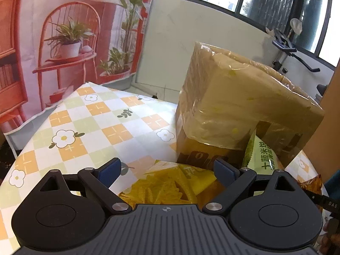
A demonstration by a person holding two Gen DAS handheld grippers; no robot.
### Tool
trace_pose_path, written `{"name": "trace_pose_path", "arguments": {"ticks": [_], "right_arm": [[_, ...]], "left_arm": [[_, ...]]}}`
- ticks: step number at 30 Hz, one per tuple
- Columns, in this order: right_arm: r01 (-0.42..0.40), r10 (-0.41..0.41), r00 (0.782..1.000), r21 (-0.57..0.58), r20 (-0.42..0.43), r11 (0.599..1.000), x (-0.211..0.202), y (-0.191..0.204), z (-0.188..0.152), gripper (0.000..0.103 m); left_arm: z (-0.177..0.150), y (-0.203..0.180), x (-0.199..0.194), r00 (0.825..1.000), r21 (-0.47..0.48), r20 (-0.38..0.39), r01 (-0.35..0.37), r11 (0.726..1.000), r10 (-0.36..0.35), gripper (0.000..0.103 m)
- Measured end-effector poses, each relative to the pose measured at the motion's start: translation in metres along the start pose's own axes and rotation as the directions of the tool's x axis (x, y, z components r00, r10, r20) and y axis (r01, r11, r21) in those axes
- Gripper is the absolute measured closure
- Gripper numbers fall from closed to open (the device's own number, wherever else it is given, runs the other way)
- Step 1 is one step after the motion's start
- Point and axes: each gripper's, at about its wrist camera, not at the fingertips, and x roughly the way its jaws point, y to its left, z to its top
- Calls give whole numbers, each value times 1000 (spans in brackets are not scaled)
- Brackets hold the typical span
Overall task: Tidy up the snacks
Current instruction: 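Grasp the yellow chip bag with left gripper while right grasps another orange bag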
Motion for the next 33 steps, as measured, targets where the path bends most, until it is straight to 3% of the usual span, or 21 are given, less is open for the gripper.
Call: {"name": "trace_pose_path", "arguments": {"ticks": [15, 25, 33], "right_arm": [[-5, 5, 1000, 2, -5, 1000, 1, -1, 1, 32], [-4, 4, 1000, -2, -4, 1000, 1, -1, 1, 32], [-3, 3, 1000, -8, -4, 1000, 1, 0, 1, 32]], "left_arm": [[-2, 22, 54, 989, -16, -124, 76, 997, -77, 7], [-12, 25, 84, 965, -18, -204, 165, 986, -165, 7], [-23, 10, 96, 960, 58, -251, 144, 988, -125, 7]]}}
